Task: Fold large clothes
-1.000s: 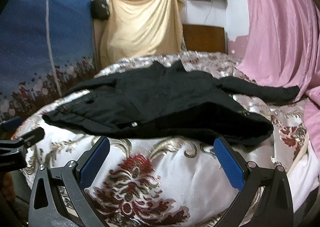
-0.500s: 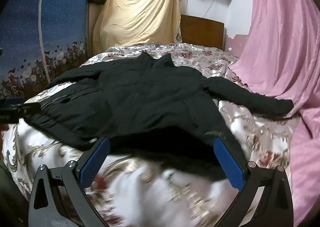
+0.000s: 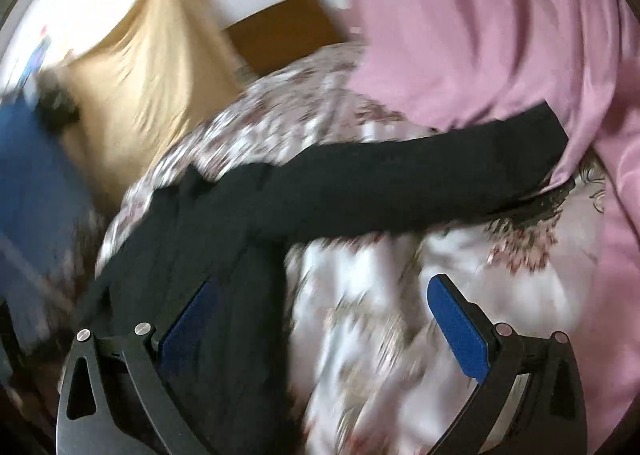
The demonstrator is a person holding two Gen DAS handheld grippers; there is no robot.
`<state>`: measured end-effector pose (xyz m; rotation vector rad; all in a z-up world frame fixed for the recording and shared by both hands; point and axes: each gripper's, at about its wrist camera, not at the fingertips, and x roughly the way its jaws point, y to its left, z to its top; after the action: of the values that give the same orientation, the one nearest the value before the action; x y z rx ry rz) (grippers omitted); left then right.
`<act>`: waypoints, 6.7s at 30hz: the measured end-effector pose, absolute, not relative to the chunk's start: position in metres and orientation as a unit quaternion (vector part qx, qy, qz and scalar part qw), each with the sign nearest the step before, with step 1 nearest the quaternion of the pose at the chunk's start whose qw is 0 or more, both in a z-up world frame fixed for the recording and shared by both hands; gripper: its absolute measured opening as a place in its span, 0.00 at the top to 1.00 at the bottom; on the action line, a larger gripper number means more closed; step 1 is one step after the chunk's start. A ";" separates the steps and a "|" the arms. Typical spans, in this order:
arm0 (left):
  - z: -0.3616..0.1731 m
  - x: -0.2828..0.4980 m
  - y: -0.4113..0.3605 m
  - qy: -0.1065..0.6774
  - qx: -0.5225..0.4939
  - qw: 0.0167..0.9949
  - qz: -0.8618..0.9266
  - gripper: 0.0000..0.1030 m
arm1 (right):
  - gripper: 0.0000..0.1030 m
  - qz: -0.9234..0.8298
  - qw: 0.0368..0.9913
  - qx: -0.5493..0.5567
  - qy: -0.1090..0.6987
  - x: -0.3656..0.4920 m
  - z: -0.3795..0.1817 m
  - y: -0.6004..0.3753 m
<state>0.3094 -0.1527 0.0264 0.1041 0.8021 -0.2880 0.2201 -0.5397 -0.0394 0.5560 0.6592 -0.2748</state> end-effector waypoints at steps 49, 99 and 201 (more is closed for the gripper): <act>-0.054 0.470 -0.191 0.479 0.063 0.859 -0.168 0.00 | 0.98 -0.232 0.929 0.235 0.167 0.336 -0.016 -0.574; -0.104 0.503 -0.028 0.433 0.044 0.900 0.021 0.00 | 0.42 -0.047 0.897 0.085 0.430 0.404 -0.124 -0.380; -0.041 0.386 -0.178 0.441 0.040 0.824 -0.353 0.33 | 0.09 -0.026 0.924 0.212 0.318 0.367 -0.086 -0.468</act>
<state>0.3865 -0.1783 -0.0411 0.0858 0.9379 -0.7498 0.3672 -0.4683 -0.0856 0.4342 0.6536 -0.0541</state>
